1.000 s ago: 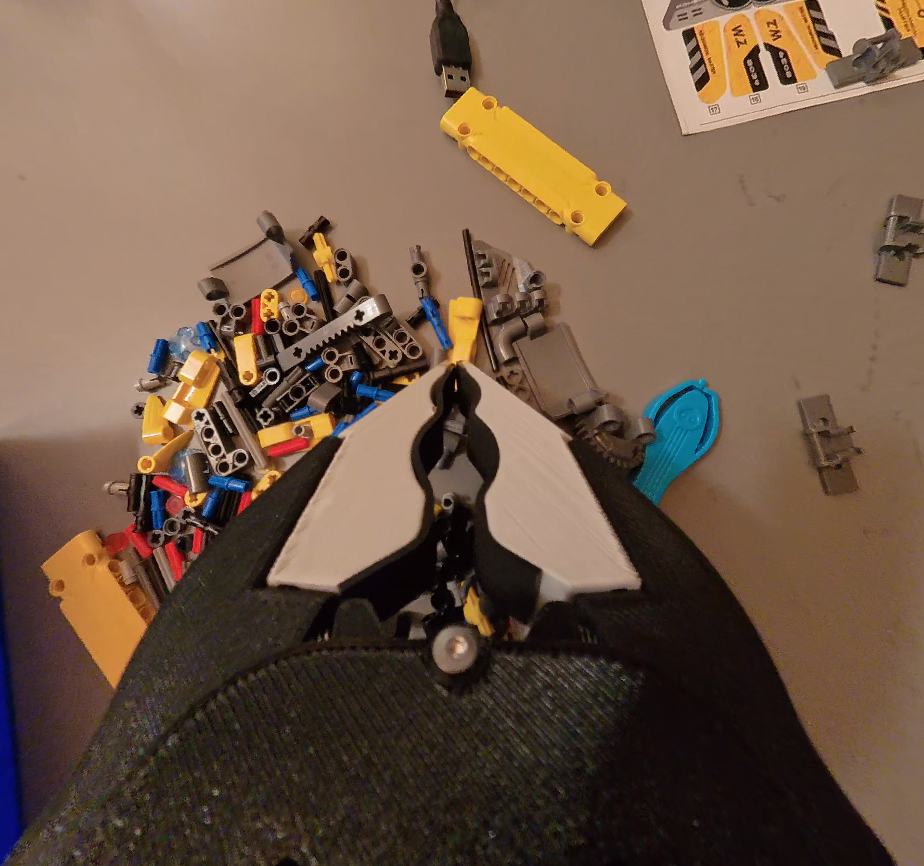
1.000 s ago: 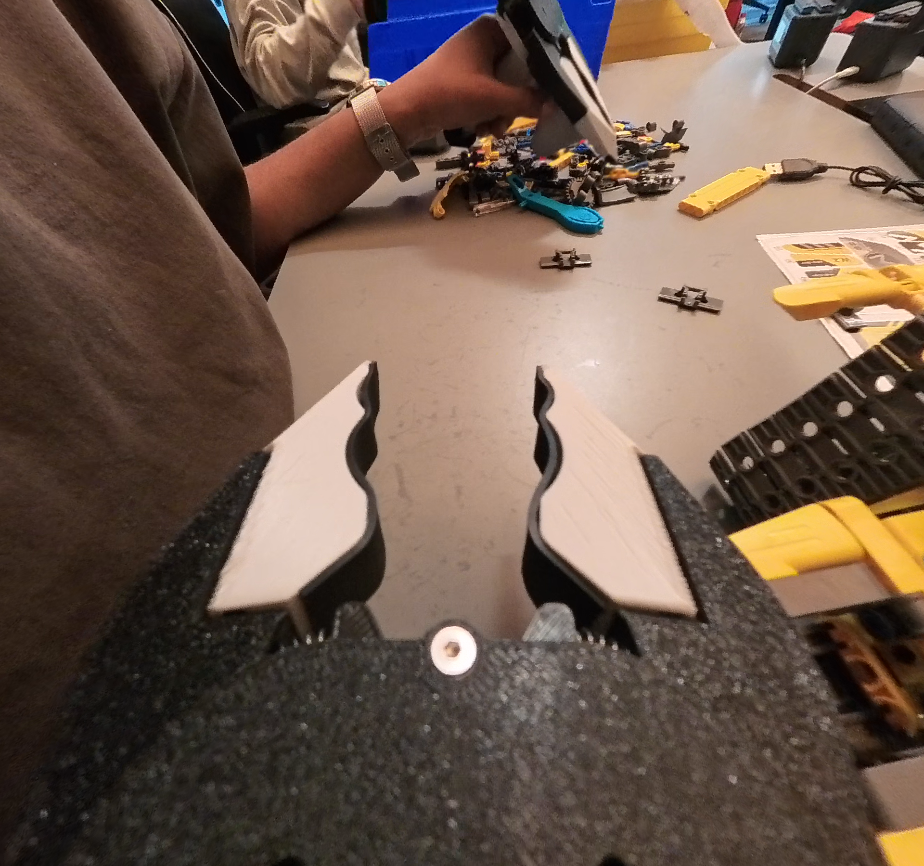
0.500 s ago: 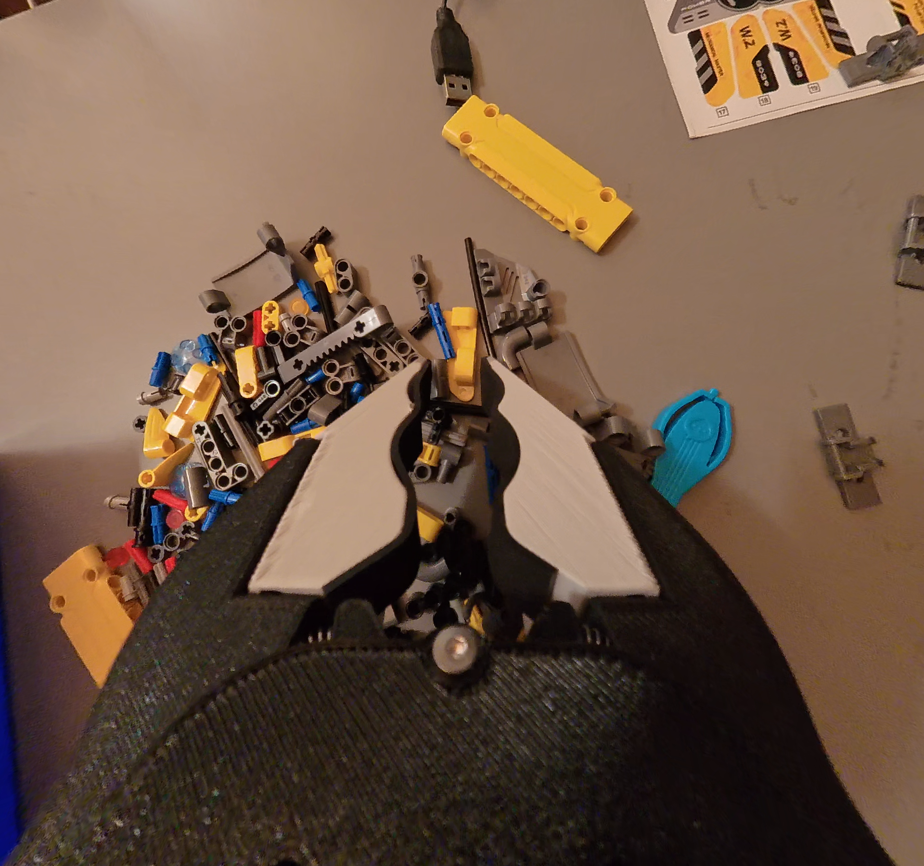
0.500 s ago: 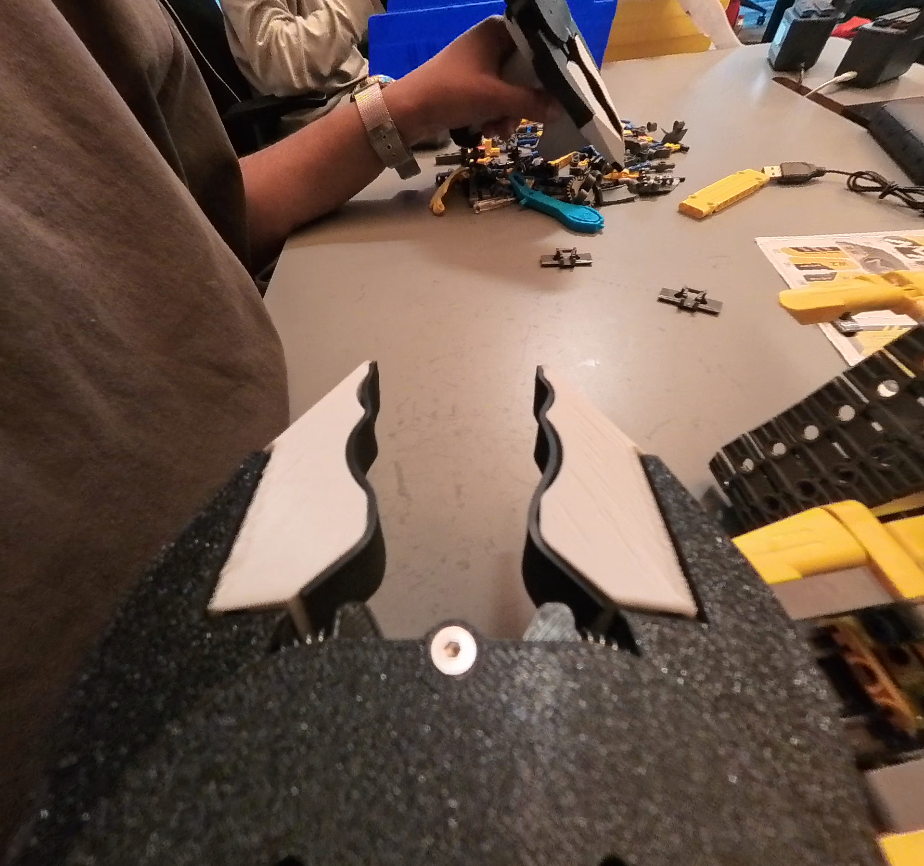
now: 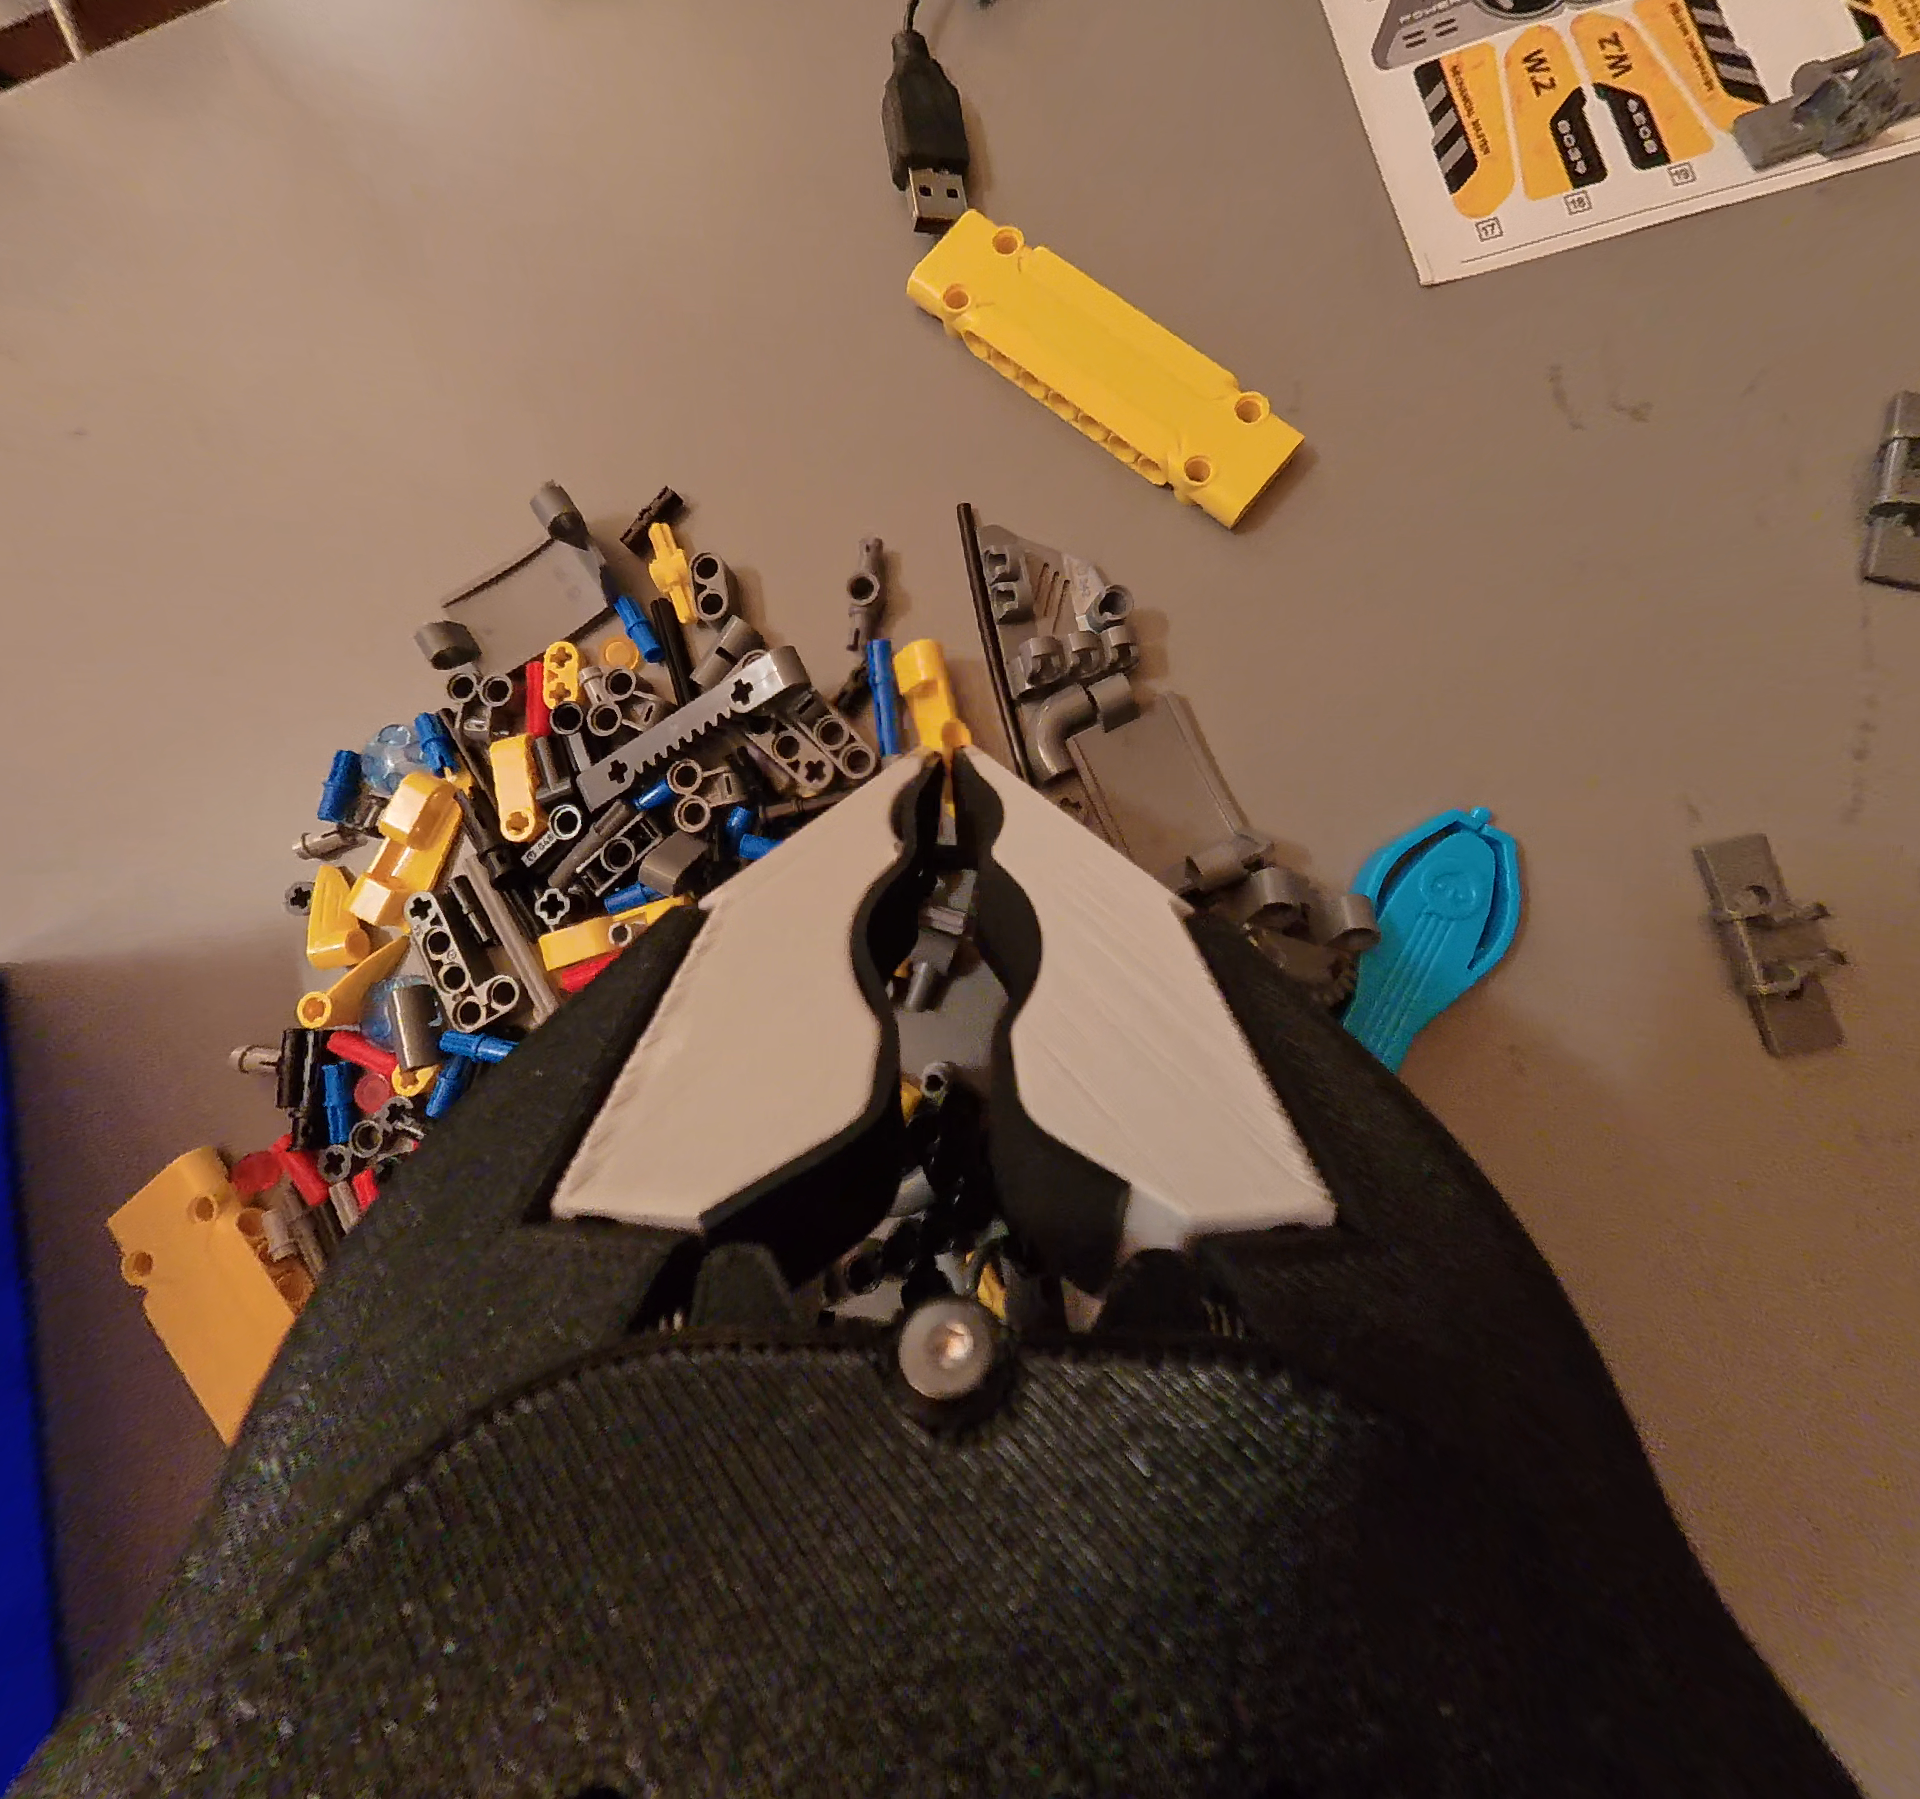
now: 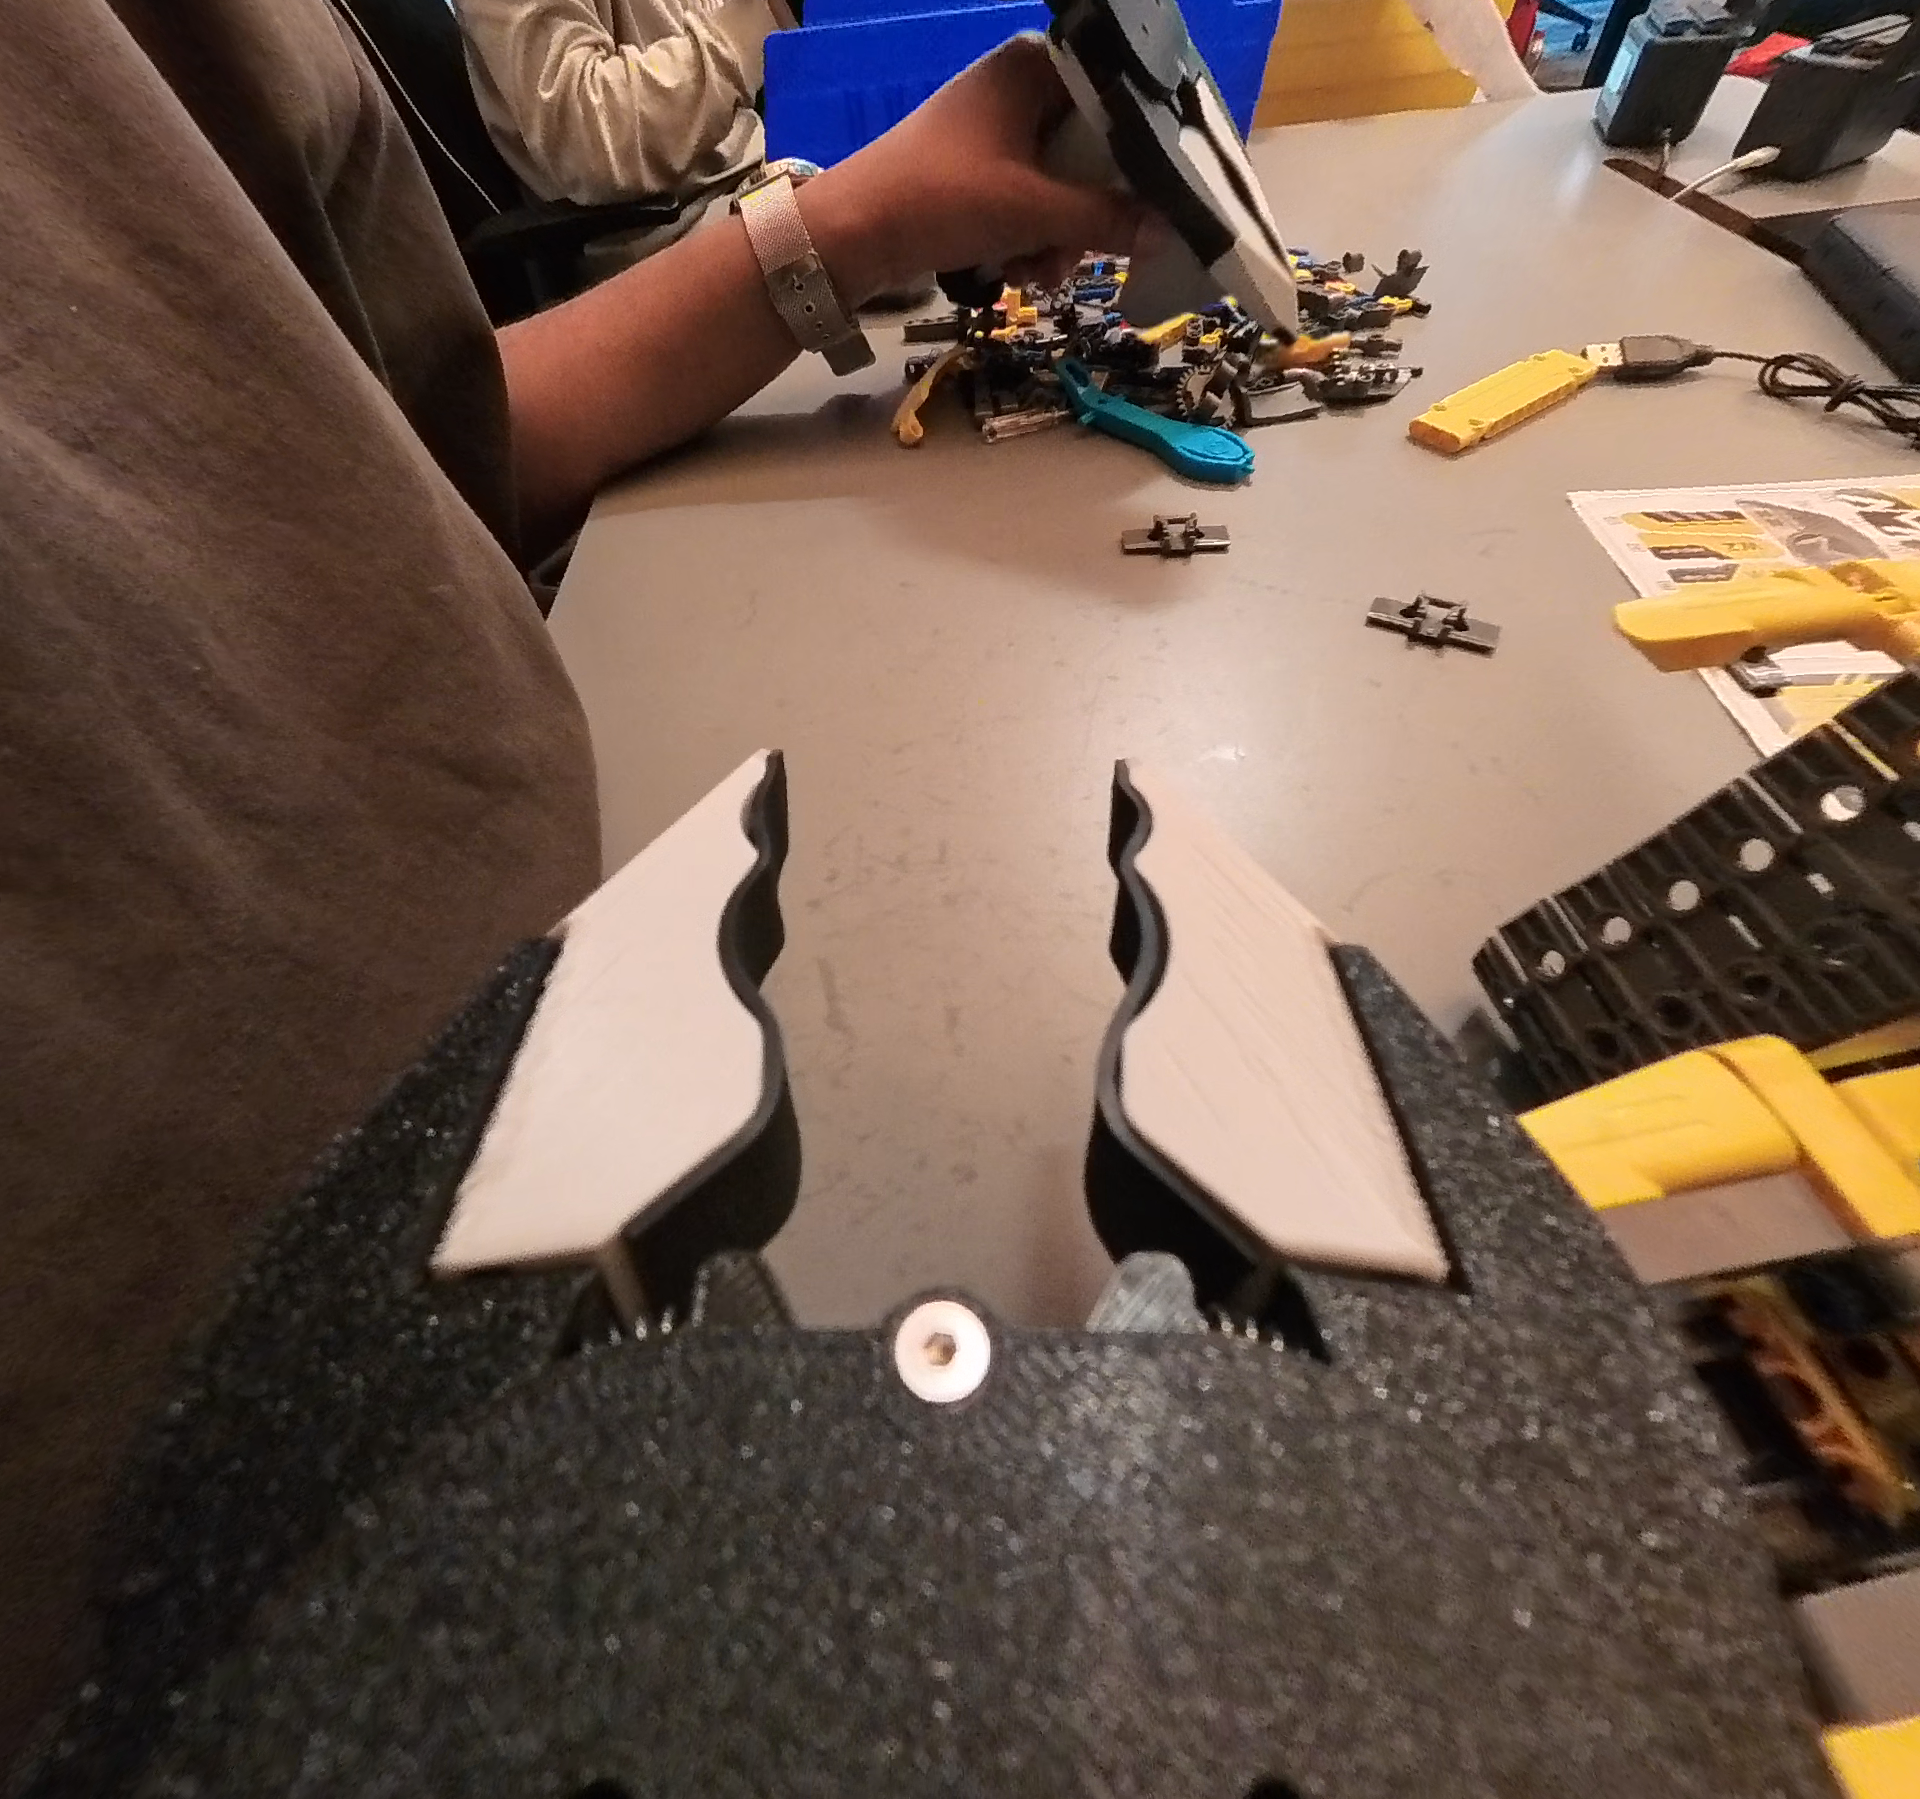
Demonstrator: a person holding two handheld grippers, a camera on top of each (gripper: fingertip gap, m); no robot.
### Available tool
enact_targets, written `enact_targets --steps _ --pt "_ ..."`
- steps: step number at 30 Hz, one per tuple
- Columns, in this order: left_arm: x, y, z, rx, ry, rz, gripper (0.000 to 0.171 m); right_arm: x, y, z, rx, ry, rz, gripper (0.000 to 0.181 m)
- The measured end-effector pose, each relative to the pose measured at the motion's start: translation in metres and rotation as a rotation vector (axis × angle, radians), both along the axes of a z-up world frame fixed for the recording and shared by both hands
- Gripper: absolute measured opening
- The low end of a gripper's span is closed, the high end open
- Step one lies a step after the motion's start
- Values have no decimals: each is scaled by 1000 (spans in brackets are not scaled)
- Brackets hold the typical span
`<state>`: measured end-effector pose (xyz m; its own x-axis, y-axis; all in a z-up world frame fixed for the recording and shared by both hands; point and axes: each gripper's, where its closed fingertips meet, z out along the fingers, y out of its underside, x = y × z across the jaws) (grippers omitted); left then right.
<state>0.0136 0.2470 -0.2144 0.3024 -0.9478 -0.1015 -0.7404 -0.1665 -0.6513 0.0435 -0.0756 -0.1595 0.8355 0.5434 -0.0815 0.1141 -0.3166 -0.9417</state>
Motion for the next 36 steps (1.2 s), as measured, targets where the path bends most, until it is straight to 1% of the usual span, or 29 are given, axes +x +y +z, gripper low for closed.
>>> enact_targets --steps 6,10,24,28,31,34,36 --pt "-1 0 3 17 0 -2 0 0 0 -1 1 -11 0 62" --pt "1 -1 11 30 -30 -11 0 -1 0 -1 1 -17 -1 62" --pt "16 -19 44 15 -215 -99 0 1 2 -2 -24 11 -3 63" --pt "22 -29 52 -11 -278 -159 0 2 2 -2 -24 14 -3 63" --pt "27 -40 57 5 -299 -220 0 2 2 -2 -23 13 -3 63" --pt "35 -57 62 32 -311 -294 0 1 1 -2 -20 9 -4 63" --pt "43 -73 66 11 -337 -318 0 2 1 -1 -16 11 -6 63"
